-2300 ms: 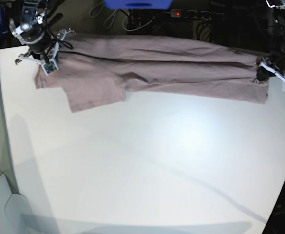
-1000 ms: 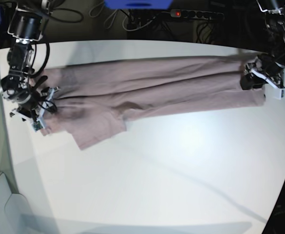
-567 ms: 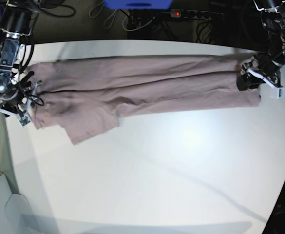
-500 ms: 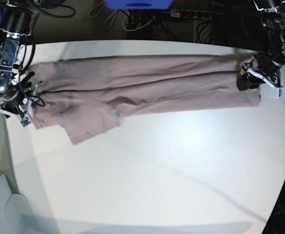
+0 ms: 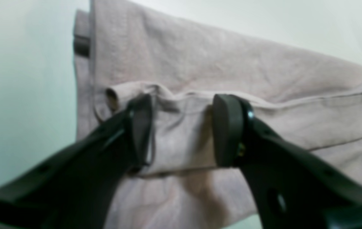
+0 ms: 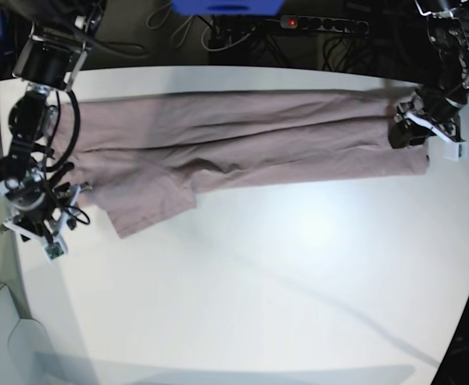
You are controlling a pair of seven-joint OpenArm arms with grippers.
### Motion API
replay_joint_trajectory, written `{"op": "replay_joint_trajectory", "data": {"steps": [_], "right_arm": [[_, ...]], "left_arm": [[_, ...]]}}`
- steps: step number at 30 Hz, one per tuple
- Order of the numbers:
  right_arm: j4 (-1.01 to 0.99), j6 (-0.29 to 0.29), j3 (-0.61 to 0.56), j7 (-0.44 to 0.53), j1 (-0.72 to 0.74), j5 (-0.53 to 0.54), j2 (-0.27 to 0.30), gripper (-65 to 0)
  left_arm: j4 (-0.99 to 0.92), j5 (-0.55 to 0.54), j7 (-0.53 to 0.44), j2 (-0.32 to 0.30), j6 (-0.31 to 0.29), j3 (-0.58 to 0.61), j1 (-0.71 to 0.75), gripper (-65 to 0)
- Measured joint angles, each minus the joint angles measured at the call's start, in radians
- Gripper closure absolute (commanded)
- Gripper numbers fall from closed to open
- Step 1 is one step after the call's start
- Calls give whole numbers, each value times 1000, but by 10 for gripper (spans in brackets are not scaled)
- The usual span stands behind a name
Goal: Layout the t-shirt on the table in an organized manner, then fold the t-shirt properly
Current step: 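Drag the shirt end with the right gripper to straighten the folded strip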
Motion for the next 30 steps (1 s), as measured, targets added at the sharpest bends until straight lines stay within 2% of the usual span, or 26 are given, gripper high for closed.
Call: {"op": "replay_joint_trajectory", "data": {"steps": [6, 11, 14, 16, 21, 22, 24, 28, 30], "right_arm": [[-168, -3, 3, -30, 127, -5, -90, -315], [-304, -3, 3, -26, 175, -13, -135, -315], [-400, -2, 4, -16, 196, -17, -135, -315], [-447, -3, 5, 37, 208, -20, -130, -315], [-469, -3, 3, 101, 208, -14, -111, -306], [-469, -3, 5, 100, 206, -18, -107, -291], [-469, -3, 5, 98, 204, -17, -105, -219], [-468, -3, 3, 115, 190, -4, -107, 0], [-467, -3, 4, 124, 182, -1, -106, 0]], "left_arm": [[6, -1, 31, 1, 0, -1, -2, -312], [6, -3, 26, 14, 0, -3, -2, -312], [6, -3, 27, 14, 0, -4, -2, -312], [6, -3, 27, 14, 0, -4, -2, -312], [6, -4, 27, 15, 0, -4, -2, -312], [6, -3, 27, 15, 0, -4, -2, -312], [6, -3, 27, 15, 0, -4, -2, -311], [7, -8, 19, 32, 0, -6, -2, -311], [6, -8, 23, 32, 0, -6, -5, -311]]}}
